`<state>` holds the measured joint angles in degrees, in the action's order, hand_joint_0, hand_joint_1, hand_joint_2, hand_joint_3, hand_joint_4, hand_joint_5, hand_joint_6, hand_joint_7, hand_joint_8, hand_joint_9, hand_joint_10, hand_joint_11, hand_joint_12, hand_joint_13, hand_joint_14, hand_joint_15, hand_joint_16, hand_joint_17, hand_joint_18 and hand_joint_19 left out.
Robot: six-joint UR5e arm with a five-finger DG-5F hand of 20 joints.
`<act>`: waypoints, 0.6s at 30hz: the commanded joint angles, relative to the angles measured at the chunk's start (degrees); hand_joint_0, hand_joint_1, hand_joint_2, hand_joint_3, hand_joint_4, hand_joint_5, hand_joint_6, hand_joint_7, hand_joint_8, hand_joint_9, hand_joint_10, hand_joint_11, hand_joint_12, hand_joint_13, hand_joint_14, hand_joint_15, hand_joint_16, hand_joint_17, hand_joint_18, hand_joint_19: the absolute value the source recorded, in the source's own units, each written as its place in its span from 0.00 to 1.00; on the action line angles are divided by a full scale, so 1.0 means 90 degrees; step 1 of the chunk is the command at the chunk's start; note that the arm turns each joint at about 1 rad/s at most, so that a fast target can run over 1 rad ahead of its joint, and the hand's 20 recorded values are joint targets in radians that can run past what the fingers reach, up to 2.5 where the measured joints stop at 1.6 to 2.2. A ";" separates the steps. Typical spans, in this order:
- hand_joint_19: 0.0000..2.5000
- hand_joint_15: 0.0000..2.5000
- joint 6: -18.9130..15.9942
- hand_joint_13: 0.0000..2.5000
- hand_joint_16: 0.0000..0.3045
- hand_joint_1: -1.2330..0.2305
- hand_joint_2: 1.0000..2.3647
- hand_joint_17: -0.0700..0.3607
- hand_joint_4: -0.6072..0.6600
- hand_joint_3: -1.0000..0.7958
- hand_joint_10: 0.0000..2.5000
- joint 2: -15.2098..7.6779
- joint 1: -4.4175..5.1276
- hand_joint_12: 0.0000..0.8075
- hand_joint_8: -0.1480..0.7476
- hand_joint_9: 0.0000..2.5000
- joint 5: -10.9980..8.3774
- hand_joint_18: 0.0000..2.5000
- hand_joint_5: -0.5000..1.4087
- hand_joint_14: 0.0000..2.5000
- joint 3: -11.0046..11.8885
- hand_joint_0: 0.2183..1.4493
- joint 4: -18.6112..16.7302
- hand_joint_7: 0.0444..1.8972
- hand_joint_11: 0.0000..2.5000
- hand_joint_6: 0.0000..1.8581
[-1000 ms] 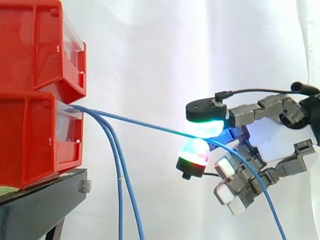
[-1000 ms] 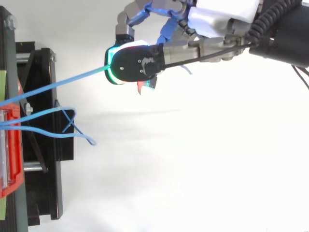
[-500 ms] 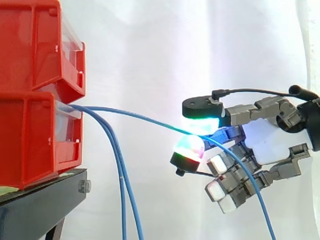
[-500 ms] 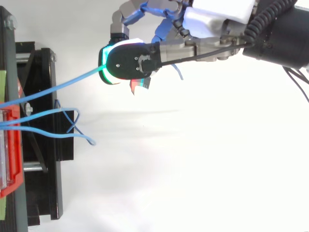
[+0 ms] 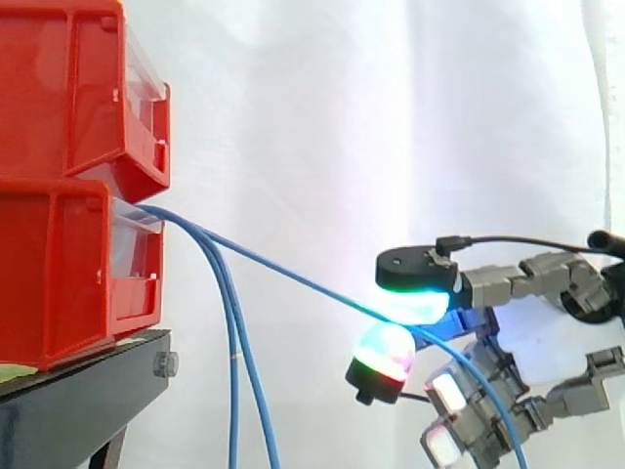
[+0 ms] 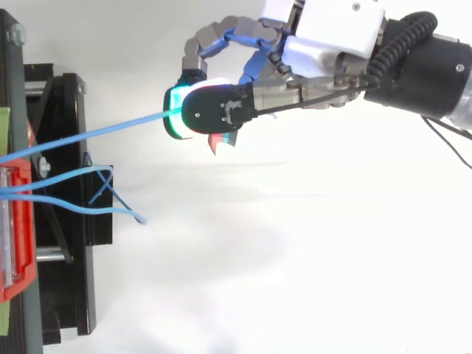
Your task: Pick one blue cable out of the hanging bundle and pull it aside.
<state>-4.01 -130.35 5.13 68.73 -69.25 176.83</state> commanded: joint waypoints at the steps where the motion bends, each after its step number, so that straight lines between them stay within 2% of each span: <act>1: 0.13 0.20 -0.0072 0.41 0.18 0.28 0.37 0.45 0.33 0.53 0.01 0.0001 0.0046 0.39 0.43 0.49 -0.0010 0.34 0.25 0.01 -0.0314 0.21 -0.0546 0.60 0.18 0.48; 6: 0.14 0.20 -0.0072 0.41 0.18 0.28 0.37 0.45 0.33 0.54 0.01 0.0001 0.0094 0.39 0.43 0.49 -0.0039 0.34 0.25 0.01 -0.0363 0.21 -0.0653 0.60 0.18 0.48; 18: 0.14 0.20 -0.0063 0.41 0.18 0.28 0.37 0.45 0.33 0.53 0.01 -0.0009 0.0124 0.39 0.43 0.49 -0.0039 0.34 0.25 0.01 -0.0372 0.21 -0.0624 0.59 0.18 0.48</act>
<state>-4.62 -130.37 6.21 68.38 -72.55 171.19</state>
